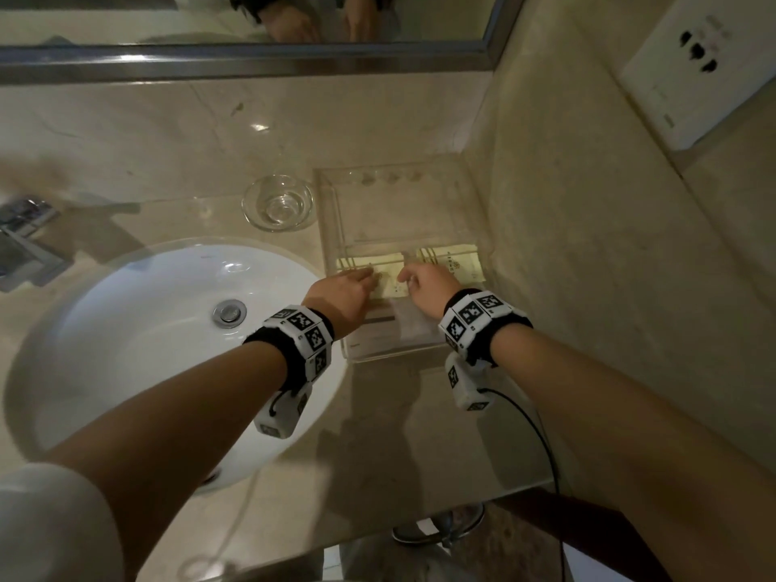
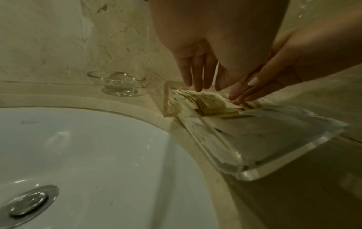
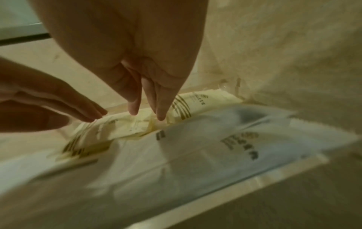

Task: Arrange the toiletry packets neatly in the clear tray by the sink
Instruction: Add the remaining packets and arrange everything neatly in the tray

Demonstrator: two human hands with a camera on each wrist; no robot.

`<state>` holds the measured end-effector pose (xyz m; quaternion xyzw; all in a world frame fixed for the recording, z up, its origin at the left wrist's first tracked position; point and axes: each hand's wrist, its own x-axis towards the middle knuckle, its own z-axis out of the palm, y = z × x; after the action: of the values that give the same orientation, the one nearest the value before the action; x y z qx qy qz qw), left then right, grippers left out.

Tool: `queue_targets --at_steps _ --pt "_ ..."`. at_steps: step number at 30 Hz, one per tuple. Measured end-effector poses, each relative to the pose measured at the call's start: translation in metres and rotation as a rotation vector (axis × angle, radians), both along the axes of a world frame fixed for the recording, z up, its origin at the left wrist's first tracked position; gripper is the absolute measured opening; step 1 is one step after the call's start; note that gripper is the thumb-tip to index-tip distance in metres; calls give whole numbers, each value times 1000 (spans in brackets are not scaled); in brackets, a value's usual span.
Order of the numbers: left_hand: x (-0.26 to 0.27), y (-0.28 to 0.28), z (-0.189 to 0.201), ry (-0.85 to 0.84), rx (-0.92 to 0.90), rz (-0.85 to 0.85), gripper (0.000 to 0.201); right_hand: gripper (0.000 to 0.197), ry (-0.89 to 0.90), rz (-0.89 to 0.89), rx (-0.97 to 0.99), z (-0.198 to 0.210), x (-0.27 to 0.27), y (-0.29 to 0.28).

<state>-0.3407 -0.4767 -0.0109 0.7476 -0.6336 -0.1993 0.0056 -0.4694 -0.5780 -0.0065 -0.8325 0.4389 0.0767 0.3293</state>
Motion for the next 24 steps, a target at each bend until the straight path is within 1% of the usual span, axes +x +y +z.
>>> queue_targets --at_steps 4,8,12,20,22,24 --pt "-4 -3 7 0 -97 -9 38 35 -30 -75 113 -1 2 -4" --pt "-1 -5 10 18 -124 20 37 42 -33 -104 196 -2 5 -6" --pt "3 -3 11 18 -134 29 37 46 4 -107 215 -3 8 -7" --pt "1 -3 12 29 -137 22 35 44 72 -63 164 -4 8 -5" --pt "2 -3 12 27 -133 14 35 46 68 -50 176 -3 7 -4" --pt "2 -3 13 31 -127 19 35 46 19 -52 196 -2 5 -3"
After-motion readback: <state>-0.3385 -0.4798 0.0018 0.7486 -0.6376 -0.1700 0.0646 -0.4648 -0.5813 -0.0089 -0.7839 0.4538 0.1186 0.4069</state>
